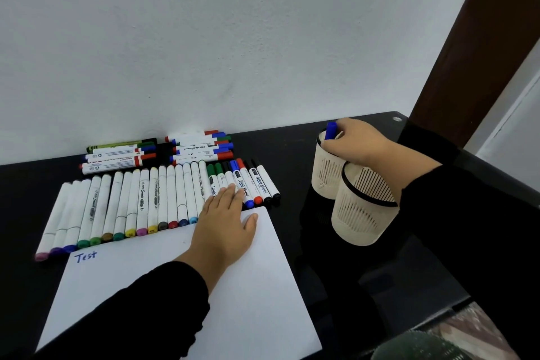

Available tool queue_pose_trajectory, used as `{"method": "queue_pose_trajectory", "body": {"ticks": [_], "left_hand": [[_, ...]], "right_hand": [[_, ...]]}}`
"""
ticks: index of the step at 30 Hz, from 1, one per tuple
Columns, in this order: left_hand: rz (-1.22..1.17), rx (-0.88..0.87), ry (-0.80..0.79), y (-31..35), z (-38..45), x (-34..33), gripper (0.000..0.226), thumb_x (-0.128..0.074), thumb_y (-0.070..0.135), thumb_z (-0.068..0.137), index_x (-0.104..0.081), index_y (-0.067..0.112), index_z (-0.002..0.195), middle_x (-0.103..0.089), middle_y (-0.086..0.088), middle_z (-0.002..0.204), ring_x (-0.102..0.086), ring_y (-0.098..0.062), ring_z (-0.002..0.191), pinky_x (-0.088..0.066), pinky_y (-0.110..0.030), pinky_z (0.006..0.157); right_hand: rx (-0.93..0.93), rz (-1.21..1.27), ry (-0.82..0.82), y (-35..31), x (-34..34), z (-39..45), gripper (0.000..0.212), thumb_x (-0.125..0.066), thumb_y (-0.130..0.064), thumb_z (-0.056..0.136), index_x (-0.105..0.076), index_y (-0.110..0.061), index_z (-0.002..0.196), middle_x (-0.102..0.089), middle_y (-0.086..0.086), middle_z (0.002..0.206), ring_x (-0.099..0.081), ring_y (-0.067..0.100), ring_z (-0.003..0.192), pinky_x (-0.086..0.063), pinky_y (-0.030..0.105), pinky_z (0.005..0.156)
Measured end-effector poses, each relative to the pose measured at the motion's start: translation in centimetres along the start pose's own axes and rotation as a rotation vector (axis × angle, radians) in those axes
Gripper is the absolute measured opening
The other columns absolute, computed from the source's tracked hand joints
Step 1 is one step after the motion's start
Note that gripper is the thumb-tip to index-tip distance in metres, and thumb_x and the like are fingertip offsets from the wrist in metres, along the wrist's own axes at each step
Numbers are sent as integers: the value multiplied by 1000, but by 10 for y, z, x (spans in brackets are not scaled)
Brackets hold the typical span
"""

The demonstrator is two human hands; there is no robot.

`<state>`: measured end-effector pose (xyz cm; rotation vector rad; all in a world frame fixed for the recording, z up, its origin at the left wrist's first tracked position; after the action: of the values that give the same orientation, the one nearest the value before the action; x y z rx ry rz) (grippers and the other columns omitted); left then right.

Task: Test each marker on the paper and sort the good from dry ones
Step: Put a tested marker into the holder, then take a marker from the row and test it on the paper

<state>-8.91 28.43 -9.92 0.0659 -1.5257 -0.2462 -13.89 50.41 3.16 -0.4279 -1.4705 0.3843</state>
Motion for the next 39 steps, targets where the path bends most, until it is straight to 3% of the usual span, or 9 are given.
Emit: {"method": "queue_pose_trajectory", "body": {"ticks": [7,14,20,28,30,33,35,37,39], "left_hand": [[50,5,-4,2,-1,1,61,-20,47,98,-3,19,150,1,-1,158,2,-17,145,2,-33,115],[239,19,-80,5,-2,2,66,-9,52,97,9,15,149,11,-8,157,11,-24,144,7,-38,114],[109,-14,-67,0,1,11,65,-13,52,97,2,17,150,4,-5,158,6,-20,145,2,-36,116],[107,-9,72,-58,-6,30,86,4,58,80,-20,12,148,-19,-10,155,-17,-24,143,-10,-36,115],[93,-5,120,-71,-9,33,83,-2,57,82,-26,10,146,-23,-11,153,-22,-26,141,-12,-37,114],[126,13,73,-90,-12,29,68,-10,55,94,-9,17,150,-5,-3,158,-4,-17,145,0,-31,115],[109,0,76,-93,-13,28,85,5,62,79,-10,19,150,-5,-1,158,-2,-16,145,3,-30,114],[79,19,83,-96,-14,26,96,11,61,68,-17,17,149,-13,-2,157,-9,-18,144,2,-30,113],[80,1,110,-97,-14,24,86,-5,58,77,-39,11,141,-35,-9,148,-33,-25,137,-13,-36,111]], "right_hand": [[34,-40,4,-2,1,-1,14,-56,-28,89,-57,-15,94,-57,-1,85,-53,14,78,-38,20,56],[129,-194,29,-20,7,-7,24,-52,-34,93,-61,-15,104,-53,0,106,-54,17,95,-48,30,79],[299,-418,87,-49,6,-10,28,-43,-33,97,-61,-12,100,-52,3,105,-43,22,108,-43,33,88],[453,-505,-18,-98,-35,-5,25,-39,-34,98,-54,-15,92,-49,0,90,-41,15,94,-40,28,80],[485,-504,-44,-109,-49,-2,22,-40,-34,98,-50,-17,87,-51,0,91,-41,15,91,-39,28,77],[534,-497,-76,-126,-71,5,21,-41,-32,97,-49,-17,86,-51,2,91,-42,16,90,-36,27,75],[562,-496,-93,-136,-86,9,19,-41,-31,97,-48,-17,86,-52,3,92,-42,16,91,-34,27,73],[586,-490,-103,-143,-102,15,18,-42,-30,97,-46,-17,85,-51,3,91,-41,16,90,-34,27,72],[602,-478,-109,-148,-116,22,18,-42,-28,97,-45,-16,84,-49,3,89,-42,18,89,-35,28,72]]}}
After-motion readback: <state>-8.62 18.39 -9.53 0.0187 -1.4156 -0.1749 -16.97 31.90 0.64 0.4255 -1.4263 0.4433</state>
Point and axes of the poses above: each hand's wrist, its own z-axis towards the middle knuckle, its own x-axis out of the back of the hand, y = z × x, the point moved 7 cm from there along z, towards the middle knuckle
